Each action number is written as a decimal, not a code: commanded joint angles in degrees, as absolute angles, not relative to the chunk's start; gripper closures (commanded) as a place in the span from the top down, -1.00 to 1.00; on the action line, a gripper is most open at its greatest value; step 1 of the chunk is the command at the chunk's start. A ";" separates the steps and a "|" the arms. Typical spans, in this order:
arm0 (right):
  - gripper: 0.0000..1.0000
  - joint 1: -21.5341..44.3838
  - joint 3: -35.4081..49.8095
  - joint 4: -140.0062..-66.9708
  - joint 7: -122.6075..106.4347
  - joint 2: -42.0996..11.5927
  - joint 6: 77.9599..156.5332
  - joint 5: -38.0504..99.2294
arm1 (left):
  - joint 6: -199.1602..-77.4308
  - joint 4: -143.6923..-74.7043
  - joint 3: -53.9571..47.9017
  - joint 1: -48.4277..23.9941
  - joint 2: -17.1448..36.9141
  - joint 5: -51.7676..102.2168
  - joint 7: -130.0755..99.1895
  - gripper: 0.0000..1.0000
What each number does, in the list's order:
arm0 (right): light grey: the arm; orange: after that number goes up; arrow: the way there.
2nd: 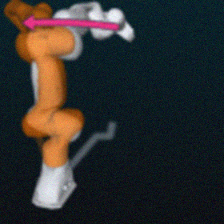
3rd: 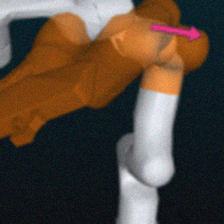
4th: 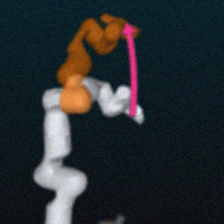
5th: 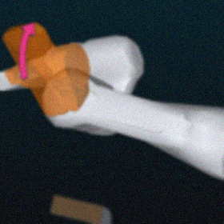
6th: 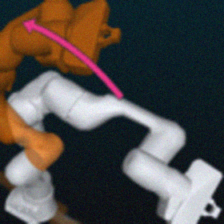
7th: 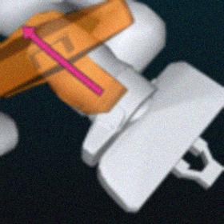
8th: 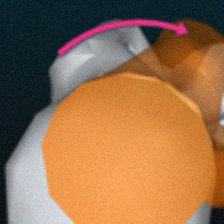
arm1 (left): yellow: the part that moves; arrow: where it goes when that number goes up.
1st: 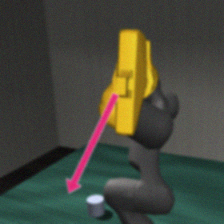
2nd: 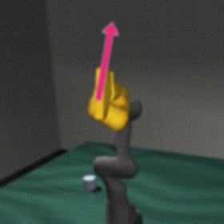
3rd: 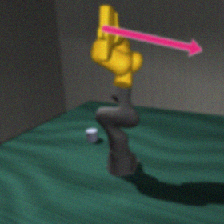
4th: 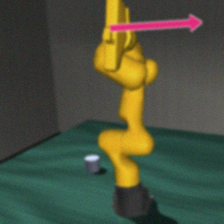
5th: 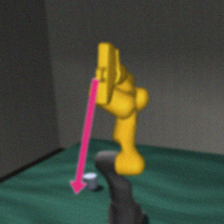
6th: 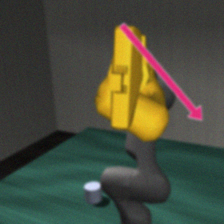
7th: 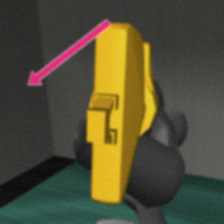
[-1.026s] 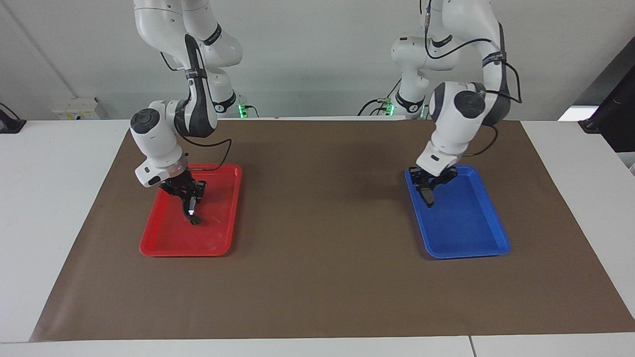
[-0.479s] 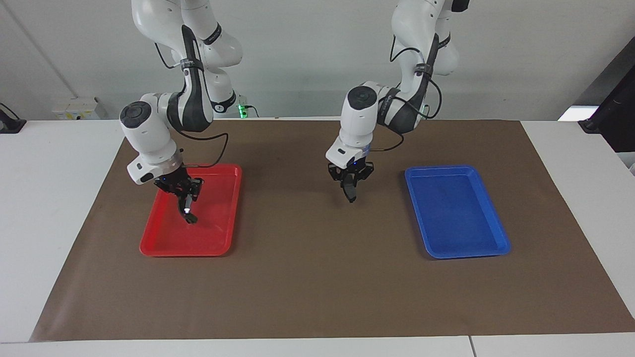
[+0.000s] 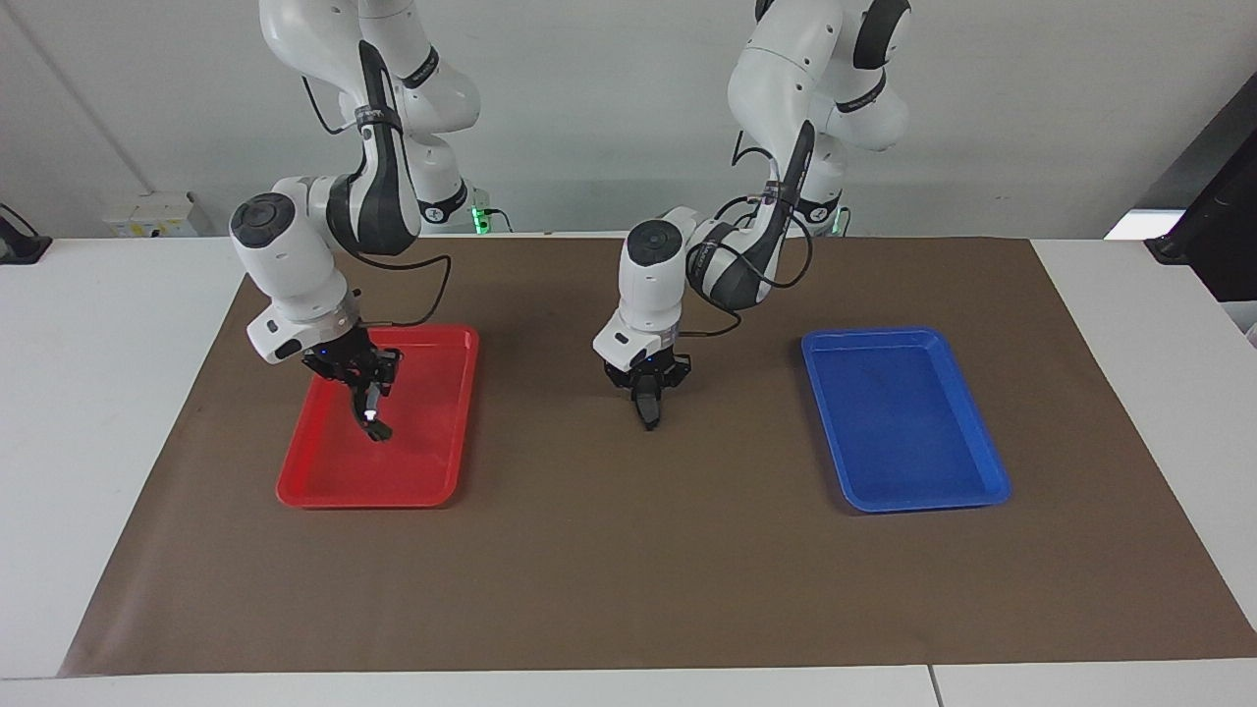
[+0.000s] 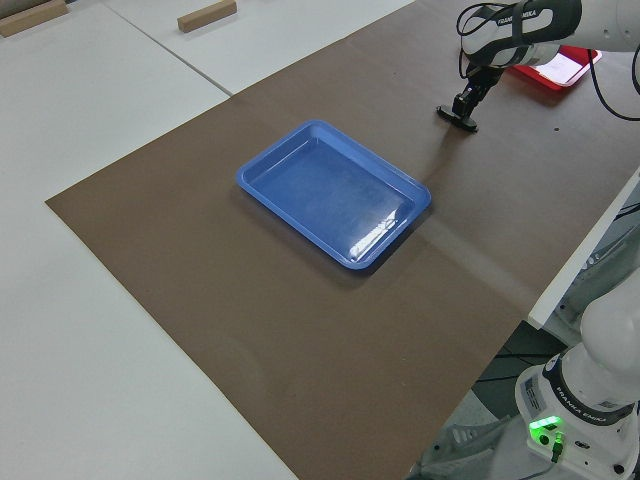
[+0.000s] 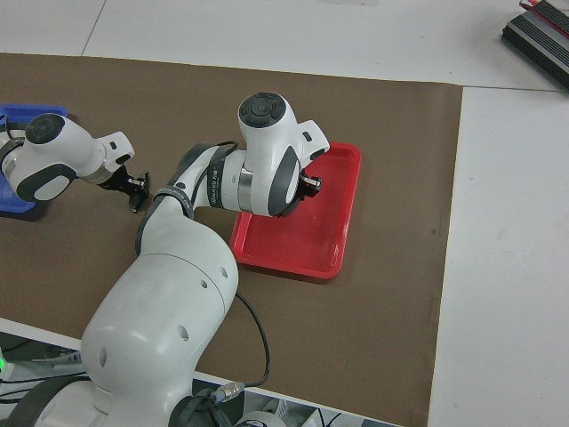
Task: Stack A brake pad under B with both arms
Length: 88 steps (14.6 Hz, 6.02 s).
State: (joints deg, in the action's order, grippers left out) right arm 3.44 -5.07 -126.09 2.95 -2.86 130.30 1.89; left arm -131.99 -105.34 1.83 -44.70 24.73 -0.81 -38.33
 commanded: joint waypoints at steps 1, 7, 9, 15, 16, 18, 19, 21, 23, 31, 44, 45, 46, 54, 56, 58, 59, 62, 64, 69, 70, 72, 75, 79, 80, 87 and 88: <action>-1.00 3.51 -4.83 -125.60 2.29 -2.37 129.20 1.93 | -130.17 -104.59 2.90 -45.09 24.09 -1.41 -38.50 0.89; -1.00 6.41 -4.75 -122.08 2.37 -3.08 124.81 1.93 | -125.07 -111.95 3.43 -37.81 11.19 -1.41 -28.76 0.95; -1.00 8.25 -4.75 -121.12 3.68 -3.16 123.84 1.93 | -121.84 -113.29 3.43 -34.21 7.49 -1.41 -24.81 0.96; -1.00 23.27 -4.75 -118.75 24.39 -5.17 123.75 1.76 | -112.76 -112.94 3.43 -19.01 0.89 -1.41 -6.36 0.96; -1.00 25.21 -4.75 -117.87 28.17 -5.97 123.92 1.84 | -112.76 -112.77 3.43 -16.46 0.10 -1.41 -3.20 0.96; -1.00 28.72 -4.66 -115.76 33.02 -7.99 124.01 1.93 | -112.24 -112.41 3.43 -11.62 -1.75 -1.41 3.22 0.96; -1.00 30.22 -4.66 -114.62 34.70 -8.87 123.93 1.93 | -111.63 -112.24 3.43 -9.86 -2.63 -1.41 5.08 0.96; -1.00 34.60 -4.75 -109.80 39.26 -13.42 123.23 1.85 | -109.79 -110.67 3.43 -7.22 -3.69 -1.41 6.15 0.96; -1.00 37.60 -4.75 -103.74 43.66 -18.26 122.52 1.85 | -106.19 -107.25 3.43 -6.16 -3.26 -1.41 6.76 0.96; -1.00 42.36 -4.66 -101.60 50.45 -23.99 128.14 1.76 | -98.18 -101.87 3.60 -5.54 -3.17 -1.41 7.03 0.97; -1.00 42.36 -4.48 -102.66 44.83 -25.05 129.90 -0.44 | -95.01 -100.46 3.60 -3.08 -3.51 -1.41 8.35 0.97; -1.00 42.36 -4.40 -102.66 44.82 -25.05 129.99 -0.44 | -95.01 -100.37 3.78 -2.99 -3.52 -1.41 8.35 0.97; -1.00 42.36 -4.39 -102.66 44.82 -25.05 130.08 -0.44 | -95.10 -100.37 3.78 -2.64 -3.60 -1.41 8.35 0.97; -1.00 42.36 -4.22 -102.57 45.26 -25.14 130.43 0.62 | -94.75 -100.46 3.60 -1.58 -3.60 -1.41 8.35 0.97; -1.00 42.45 -4.13 -102.74 45.26 -25.14 131.21 0.62 | -94.66 -100.46 3.60 -1.58 -3.60 -1.41 8.35 0.97; -1.00 42.54 -4.04 -102.92 45.18 -25.14 131.66 0.62 | -94.66 -100.46 3.60 -1.58 -3.60 -1.41 8.35 0.97; -1.00 42.45 -3.96 -102.92 45.18 -25.14 131.75 0.62 | -94.66 -100.46 3.60 -1.58 -3.60 -1.41 8.35 0.97; -1.00 42.45 -3.87 -103.18 45.00 -25.14 131.84 0.62 | -94.57 -100.72 3.60 -1.58 -3.69 -1.41 8.35 0.97; -1.00 42.45 -3.87 -103.53 44.91 -25.14 131.92 0.62 | -94.66 -100.81 3.60 -1.58 -3.69 -1.41 8.26 0.97; -0.88 42.45 -3.78 -104.77 44.91 -25.05 134.38 0.70 | -94.66 -100.99 3.52 -1.84 -3.78 -1.41 8.17 0.97; -0.66 42.45 -3.78 -104.85 44.83 -25.05 134.38 0.70 | -94.66 -101.33 3.52 -1.85 -3.78 -1.41 8.26 0.97; 0.56 42.28 -3.78 -104.94 44.74 -25.05 134.65 0.70 | -94.75 -101.43 3.52 -1.85 -3.95 -1.41 8.26 0.97; 0.98 42.54 -3.87 -105.03 44.74 -24.87 134.13 0.70 | -94.83 -101.51 3.52 -1.85 -4.04 -1.41 8.26 0.97; 0.98 41.75 -4.22 -104.76 44.91 -22.08 130.79 -0.26 | -95.01 -101.69 3.52 -1.93 -4.13 -1.41 8.26 0.97; 0.98 40.79 -4.48 -105.11 44.91 -20.15 129.39 -0.35 | -95.18 -101.69 3.52 -1.93 -4.13 -1.41 8.26 0.97; 0.98 24.46 -4.48 -105.47 33.95 -7.13 116.56 -4.03 | -94.92 -101.34 3.52 -2.02 -4.04 -1.41 8.17 0.97; 0.98 22.17 -4.48 -105.47 31.58 -5.73 114.89 -4.39 | -94.83 -100.99 3.52 -2.11 -3.96 -1.41 8.17 0.97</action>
